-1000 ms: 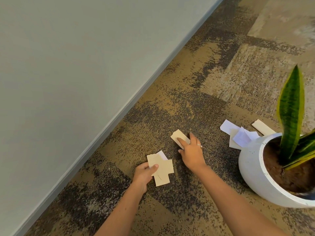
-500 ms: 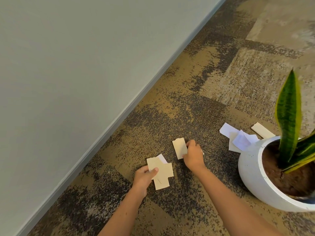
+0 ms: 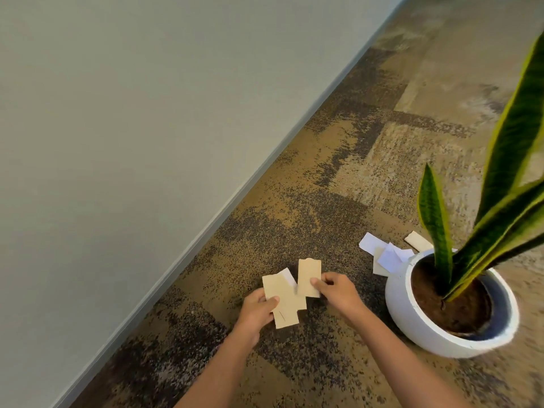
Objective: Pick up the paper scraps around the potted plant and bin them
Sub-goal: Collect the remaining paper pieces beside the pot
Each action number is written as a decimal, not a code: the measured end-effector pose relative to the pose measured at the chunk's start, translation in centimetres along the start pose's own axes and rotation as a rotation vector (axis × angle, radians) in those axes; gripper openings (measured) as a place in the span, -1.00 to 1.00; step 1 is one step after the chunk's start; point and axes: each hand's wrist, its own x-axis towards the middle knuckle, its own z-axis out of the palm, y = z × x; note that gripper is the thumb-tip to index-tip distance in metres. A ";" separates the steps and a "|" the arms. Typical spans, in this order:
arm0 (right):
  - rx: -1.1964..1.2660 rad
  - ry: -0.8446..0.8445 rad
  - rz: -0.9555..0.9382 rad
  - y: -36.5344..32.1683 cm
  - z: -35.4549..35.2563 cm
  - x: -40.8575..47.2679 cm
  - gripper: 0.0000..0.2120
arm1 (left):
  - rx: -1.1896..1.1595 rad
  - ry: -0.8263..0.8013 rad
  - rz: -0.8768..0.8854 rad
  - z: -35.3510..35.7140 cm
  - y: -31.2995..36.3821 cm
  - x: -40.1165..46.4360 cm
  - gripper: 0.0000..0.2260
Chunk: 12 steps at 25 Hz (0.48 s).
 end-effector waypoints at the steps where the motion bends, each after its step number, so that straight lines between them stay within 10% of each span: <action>1: 0.046 -0.007 -0.017 -0.7 -0.5 -0.9 -0.67 | -0.033 -0.020 0.031 0.5 1.0 -0.8 -0.78; 12: 0.264 0.243 -0.181 -7.2 -8.5 -13.8 -0.71 | -0.124 -0.266 0.239 7.9 10.2 -12.8 -0.79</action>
